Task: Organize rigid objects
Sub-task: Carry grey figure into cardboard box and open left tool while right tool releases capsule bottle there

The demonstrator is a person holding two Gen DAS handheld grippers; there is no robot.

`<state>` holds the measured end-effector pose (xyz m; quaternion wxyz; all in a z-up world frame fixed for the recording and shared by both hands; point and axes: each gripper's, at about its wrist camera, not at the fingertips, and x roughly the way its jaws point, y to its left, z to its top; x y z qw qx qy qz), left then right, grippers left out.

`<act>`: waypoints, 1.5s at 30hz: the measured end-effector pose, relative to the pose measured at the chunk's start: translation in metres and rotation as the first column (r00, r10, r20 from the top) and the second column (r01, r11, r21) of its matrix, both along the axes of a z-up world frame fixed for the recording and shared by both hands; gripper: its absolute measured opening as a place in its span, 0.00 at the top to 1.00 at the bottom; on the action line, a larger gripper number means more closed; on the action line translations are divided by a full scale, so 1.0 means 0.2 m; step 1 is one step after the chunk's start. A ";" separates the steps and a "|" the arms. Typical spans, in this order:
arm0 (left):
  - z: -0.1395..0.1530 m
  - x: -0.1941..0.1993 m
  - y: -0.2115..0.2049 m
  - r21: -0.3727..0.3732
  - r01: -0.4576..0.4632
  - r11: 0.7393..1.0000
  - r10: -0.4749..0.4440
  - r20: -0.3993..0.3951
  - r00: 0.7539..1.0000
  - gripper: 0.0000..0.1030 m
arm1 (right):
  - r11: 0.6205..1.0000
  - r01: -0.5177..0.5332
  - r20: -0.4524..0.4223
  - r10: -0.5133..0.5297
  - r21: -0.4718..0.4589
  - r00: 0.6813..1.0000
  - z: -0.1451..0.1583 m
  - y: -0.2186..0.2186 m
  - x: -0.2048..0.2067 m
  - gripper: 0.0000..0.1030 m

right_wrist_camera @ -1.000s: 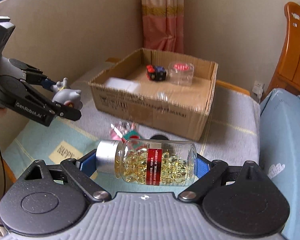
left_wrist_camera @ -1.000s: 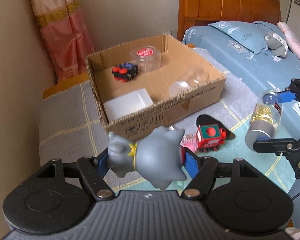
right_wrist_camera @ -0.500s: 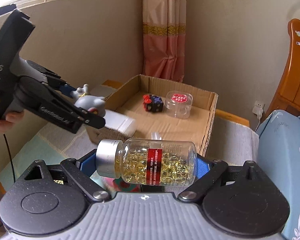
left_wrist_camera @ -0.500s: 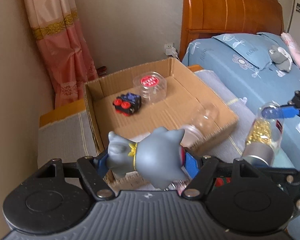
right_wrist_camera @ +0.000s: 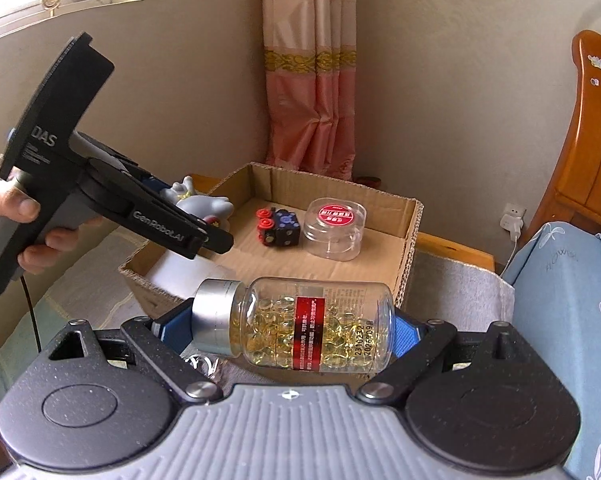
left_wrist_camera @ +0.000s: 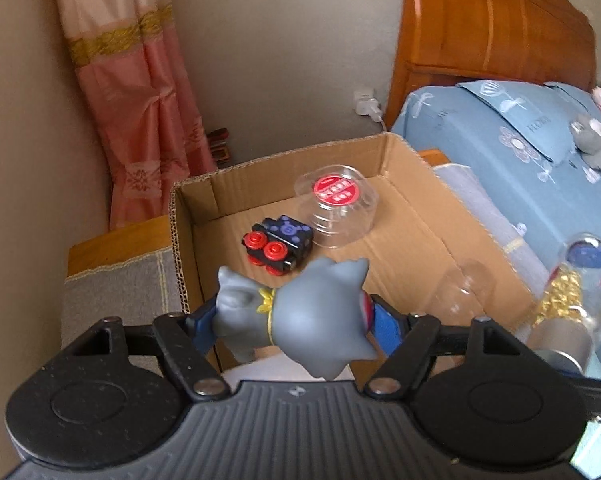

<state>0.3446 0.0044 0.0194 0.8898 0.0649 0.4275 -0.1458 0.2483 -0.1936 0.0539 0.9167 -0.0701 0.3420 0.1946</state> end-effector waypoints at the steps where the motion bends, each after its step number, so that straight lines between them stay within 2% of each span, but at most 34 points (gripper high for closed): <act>1: 0.00 0.01 0.01 -0.011 -0.007 1.000 0.008 0.002 1.000 0.17 | 1.000 0.002 0.001 -0.002 -0.001 1.000 0.00 0.00 0.01 0.07; 5: 0.00 0.00 0.05 -0.041 -0.021 0.999 0.022 0.013 1.000 0.15 | 1.000 0.014 -0.002 -0.014 -0.003 1.000 -0.01 -0.01 0.06 0.07; 9: 0.01 -0.06 0.08 -0.019 -0.024 1.000 0.025 0.034 0.999 0.08 | 1.000 0.023 -0.005 -0.023 -0.005 1.000 -0.02 -0.01 0.11 0.07; 15: 0.04 -0.16 0.11 0.029 0.005 1.000 -0.007 0.051 0.999 0.07 | 0.999 0.033 -0.017 -0.033 -0.014 0.999 -0.03 0.01 0.21 0.07; 26: 0.10 -0.27 0.23 -0.004 -0.030 1.000 0.030 0.087 0.996 0.06 | 0.997 0.057 -0.027 -0.059 -0.046 0.998 -0.03 0.09 0.43 0.07; 28: 0.11 -0.29 0.23 -0.008 -0.029 1.000 0.029 0.088 0.996 0.06 | 0.998 0.068 -0.015 -0.069 -0.017 0.998 -0.02 0.08 0.45 0.00; 29: 0.11 -0.30 0.24 -0.010 -0.029 1.000 0.030 0.088 0.996 0.06 | 0.997 0.072 -0.011 -0.072 -0.004 0.997 -0.02 0.08 0.46 0.00; 35: 0.09 -0.35 0.24 -0.013 -0.033 0.999 0.034 0.078 0.996 0.04 | 0.996 0.084 -0.013 -0.084 0.000 0.996 0.00 0.06 0.40 0.00; 45: 0.11 -0.53 0.23 -0.002 -0.043 0.999 0.043 0.100 0.994 0.04 | 0.998 0.049 0.012 -0.049 -0.046 0.999 0.04 0.08 0.10 0.00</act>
